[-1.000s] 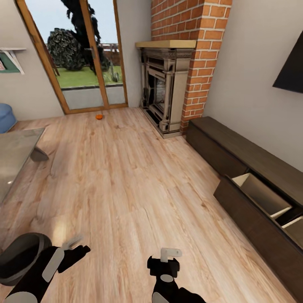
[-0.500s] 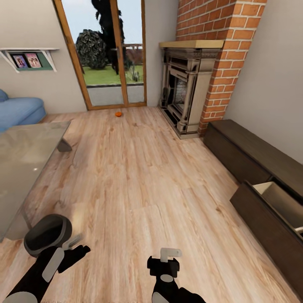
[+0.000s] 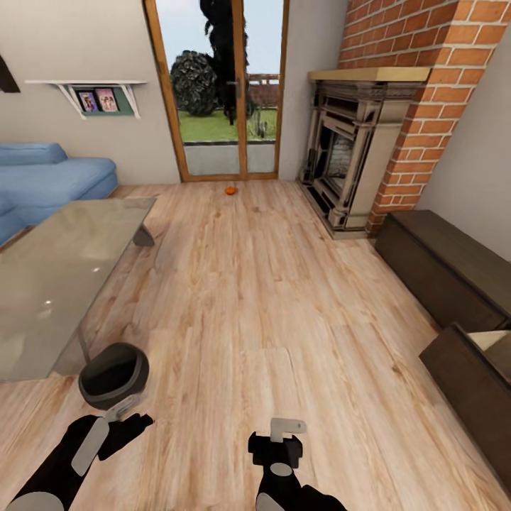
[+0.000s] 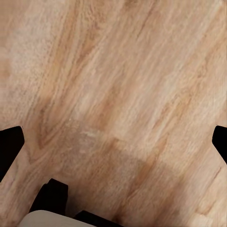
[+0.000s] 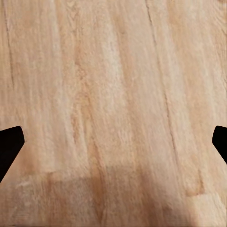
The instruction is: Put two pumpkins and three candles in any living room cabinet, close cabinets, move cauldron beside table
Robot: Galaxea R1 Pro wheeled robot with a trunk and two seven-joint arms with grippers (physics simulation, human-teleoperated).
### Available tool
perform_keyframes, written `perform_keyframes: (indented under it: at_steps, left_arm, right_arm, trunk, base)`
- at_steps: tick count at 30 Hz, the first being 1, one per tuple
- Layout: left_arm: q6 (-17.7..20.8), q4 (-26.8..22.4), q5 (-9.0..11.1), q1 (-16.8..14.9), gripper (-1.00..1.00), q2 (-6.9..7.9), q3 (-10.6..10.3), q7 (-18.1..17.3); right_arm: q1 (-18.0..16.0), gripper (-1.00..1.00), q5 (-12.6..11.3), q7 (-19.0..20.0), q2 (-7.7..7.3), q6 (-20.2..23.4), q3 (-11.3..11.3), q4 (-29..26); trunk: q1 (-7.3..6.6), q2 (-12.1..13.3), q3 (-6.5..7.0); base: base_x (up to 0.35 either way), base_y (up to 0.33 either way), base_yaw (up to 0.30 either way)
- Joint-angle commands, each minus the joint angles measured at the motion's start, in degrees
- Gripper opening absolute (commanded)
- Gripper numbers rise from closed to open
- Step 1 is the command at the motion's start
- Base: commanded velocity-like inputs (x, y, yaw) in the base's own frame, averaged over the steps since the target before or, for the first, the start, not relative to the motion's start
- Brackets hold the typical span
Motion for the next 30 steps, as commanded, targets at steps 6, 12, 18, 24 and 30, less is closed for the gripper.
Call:
perform_keyframes:
  at_steps: [6, 12, 18, 24, 30]
  left_arm:
    - [0.3, -0.1, 0.6, 0.0, 1.0, 0.0, 0.1, 0.5]
    - [0.3, 0.0, 0.6, 0.0, 1.0, 0.0, 0.1, 0.5]
    - [0.3, -0.1, 0.7, 0.0, 1.0, 0.0, 0.1, 0.4]
    - [0.3, 0.0, 0.7, 0.0, 1.0, -0.01, 0.1, 0.4]
    - [0.3, 0.0, 0.8, 0.0, 1.0, -0.06, 0.1, 0.4]
  right_arm:
    - [-0.1, 1.0, -0.1, -0.3, 0.01, 0.3, 0.1, -0.1]
    - [-0.1, 1.0, 0.0, -0.3, 0.04, 0.2, 0.4, -0.2]
    - [-0.1, 1.0, 0.0, -0.3, 0.05, -0.1, 2.0, -0.2]
    - [-0.1, 1.0, 0.0, -0.3, 0.03, -0.2, 2.1, -0.1]
    - [-0.1, 1.0, 0.0, -0.3, 0.04, -0.4, 2.2, -0.2]
  trunk:
    - [0.0, 0.0, -0.05]
    - [0.0, 0.0, -0.04]
    - [0.0, 0.0, 0.05]
    - [0.0, 0.0, 0.19]
    - [0.0, 0.0, 0.38]
  base:
    - [-0.112, 0.0, 0.279]
    - [-0.224, 0.012, 0.279]
    - [-0.234, 0.127, 0.279]
    - [-0.235, 0.182, 0.279]
    - [-0.235, 0.19, 0.279]
